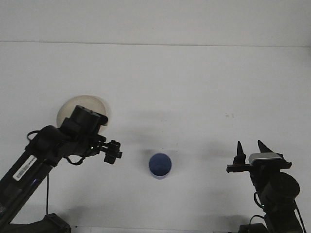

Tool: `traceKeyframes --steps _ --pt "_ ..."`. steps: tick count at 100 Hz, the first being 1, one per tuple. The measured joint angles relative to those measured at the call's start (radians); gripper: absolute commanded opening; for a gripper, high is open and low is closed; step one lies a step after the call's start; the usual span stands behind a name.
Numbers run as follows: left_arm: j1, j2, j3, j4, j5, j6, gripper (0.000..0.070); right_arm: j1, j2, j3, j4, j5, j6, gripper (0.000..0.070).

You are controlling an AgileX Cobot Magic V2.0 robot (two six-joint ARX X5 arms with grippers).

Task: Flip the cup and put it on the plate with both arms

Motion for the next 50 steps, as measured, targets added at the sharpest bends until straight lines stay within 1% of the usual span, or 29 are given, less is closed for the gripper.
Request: traceKeyframes --steps 29,50 --pt "-0.2 0.193 0.101 0.057 0.0 -0.014 0.0429 0.0 0.0 0.0 0.0 0.0 0.0 0.0434" --pt "-0.286 0.309 0.11 0.095 0.0 -0.016 0.0429 0.0 0.0 0.0 0.0 0.0 0.0 0.0434"
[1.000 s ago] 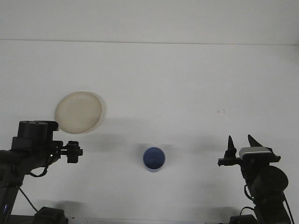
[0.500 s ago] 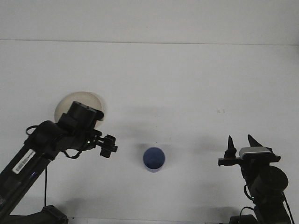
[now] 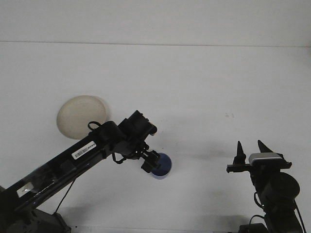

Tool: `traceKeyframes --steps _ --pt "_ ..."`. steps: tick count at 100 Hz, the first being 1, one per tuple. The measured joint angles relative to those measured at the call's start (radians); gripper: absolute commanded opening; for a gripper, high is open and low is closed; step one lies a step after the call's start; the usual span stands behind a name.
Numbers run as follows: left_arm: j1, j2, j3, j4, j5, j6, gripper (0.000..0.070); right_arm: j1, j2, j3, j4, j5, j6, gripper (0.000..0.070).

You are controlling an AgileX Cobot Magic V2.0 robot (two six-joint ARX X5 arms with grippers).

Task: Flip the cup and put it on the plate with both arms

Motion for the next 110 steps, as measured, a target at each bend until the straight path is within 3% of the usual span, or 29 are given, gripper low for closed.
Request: traceKeyframes --steps 62,72,90,110 --pt "-0.023 0.205 0.0 0.053 -0.005 0.012 0.0408 0.0 0.0 0.0 -0.002 0.0 0.0 0.0434" --pt "-0.023 0.22 0.0 0.064 -0.016 0.017 0.0304 0.0 0.0 0.0 -0.003 0.0 0.0 0.0434" --pt "-0.023 0.221 0.0 0.071 -0.019 0.04 0.0 0.0 0.0 0.0 -0.004 0.0 0.0 0.0434" --pt "-0.023 0.221 0.0 0.076 -0.025 0.057 0.0008 0.0 0.0 0.0 -0.004 0.0 0.0 0.0434"
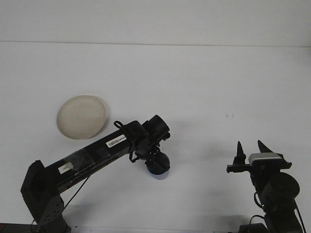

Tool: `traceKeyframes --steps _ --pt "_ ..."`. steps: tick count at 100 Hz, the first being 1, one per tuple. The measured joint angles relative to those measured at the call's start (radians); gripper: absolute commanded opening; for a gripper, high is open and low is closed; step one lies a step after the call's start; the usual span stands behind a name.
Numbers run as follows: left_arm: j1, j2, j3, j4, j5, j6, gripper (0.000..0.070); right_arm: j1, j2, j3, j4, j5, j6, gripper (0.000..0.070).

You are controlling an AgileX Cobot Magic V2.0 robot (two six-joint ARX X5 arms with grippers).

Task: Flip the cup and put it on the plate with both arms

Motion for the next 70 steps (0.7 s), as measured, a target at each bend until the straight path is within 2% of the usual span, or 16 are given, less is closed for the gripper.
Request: traceKeyframes --steps 18,38,70 --pt "0.0 0.0 0.002 -0.002 -0.001 0.001 0.0008 0.0 0.0 0.0 0.0 0.0 0.0 0.0434" --pt "0.027 0.002 0.095 -0.108 -0.01 0.026 0.0009 0.0 0.0 0.0 0.0 0.0 0.0 0.0434" --pt "0.228 0.002 0.406 -0.33 -0.236 0.077 0.0009 0.0 0.0 0.0 0.0 0.0 0.0 0.0434"
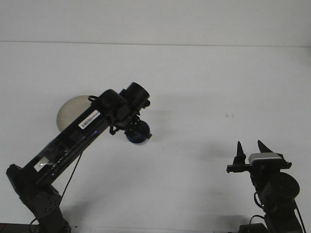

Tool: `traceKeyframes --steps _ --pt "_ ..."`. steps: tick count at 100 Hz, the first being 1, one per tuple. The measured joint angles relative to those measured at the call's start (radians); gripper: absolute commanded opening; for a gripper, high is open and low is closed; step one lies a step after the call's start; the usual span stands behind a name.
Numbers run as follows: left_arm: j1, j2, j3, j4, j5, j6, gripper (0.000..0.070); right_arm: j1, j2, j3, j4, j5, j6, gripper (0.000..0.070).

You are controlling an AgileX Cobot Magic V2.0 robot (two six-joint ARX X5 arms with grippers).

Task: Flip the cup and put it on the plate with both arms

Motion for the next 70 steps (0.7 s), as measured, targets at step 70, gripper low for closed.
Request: traceKeyframes --steps 70 --pt "0.555 0.069 0.052 -0.005 0.003 -0.006 0.0009 0.0 0.0 0.0 0.0 0.0 0.0 0.0434"
